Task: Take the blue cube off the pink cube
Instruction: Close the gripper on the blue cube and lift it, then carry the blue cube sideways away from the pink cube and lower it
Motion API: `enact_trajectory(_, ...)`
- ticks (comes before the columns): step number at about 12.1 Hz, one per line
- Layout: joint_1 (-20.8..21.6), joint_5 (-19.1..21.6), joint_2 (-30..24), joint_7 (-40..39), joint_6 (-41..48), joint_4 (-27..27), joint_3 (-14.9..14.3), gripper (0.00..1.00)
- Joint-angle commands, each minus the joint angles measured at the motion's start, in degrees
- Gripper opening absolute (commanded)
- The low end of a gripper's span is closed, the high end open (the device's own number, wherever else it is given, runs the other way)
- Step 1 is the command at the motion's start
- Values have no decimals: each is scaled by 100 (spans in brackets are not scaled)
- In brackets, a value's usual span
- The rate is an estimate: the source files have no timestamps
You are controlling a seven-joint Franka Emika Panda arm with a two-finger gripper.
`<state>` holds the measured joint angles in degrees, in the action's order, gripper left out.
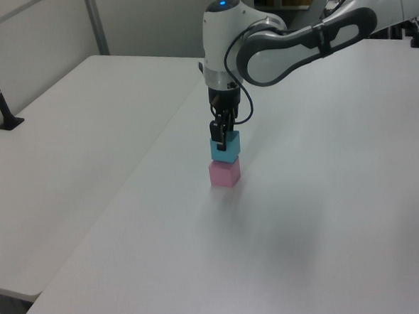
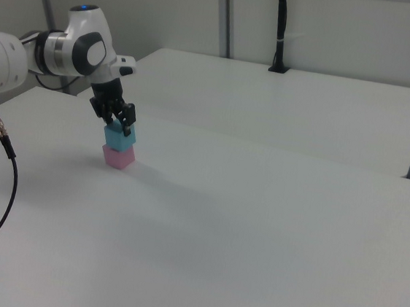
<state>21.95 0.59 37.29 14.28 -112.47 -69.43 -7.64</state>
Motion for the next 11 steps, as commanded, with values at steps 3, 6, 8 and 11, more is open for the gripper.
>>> enact_trajectory(3,-32,-32,-792,5,24,-132,-185,19)
enact_trajectory(6,-681,-23,-977,-800,260,-132,-202,20)
enact_trajectory(8,-1243,-24,-1005,-1757,305,-141,-342,21)
enact_trajectory(11,-1947,-23,-917,-2805,227,-185,-492,24)
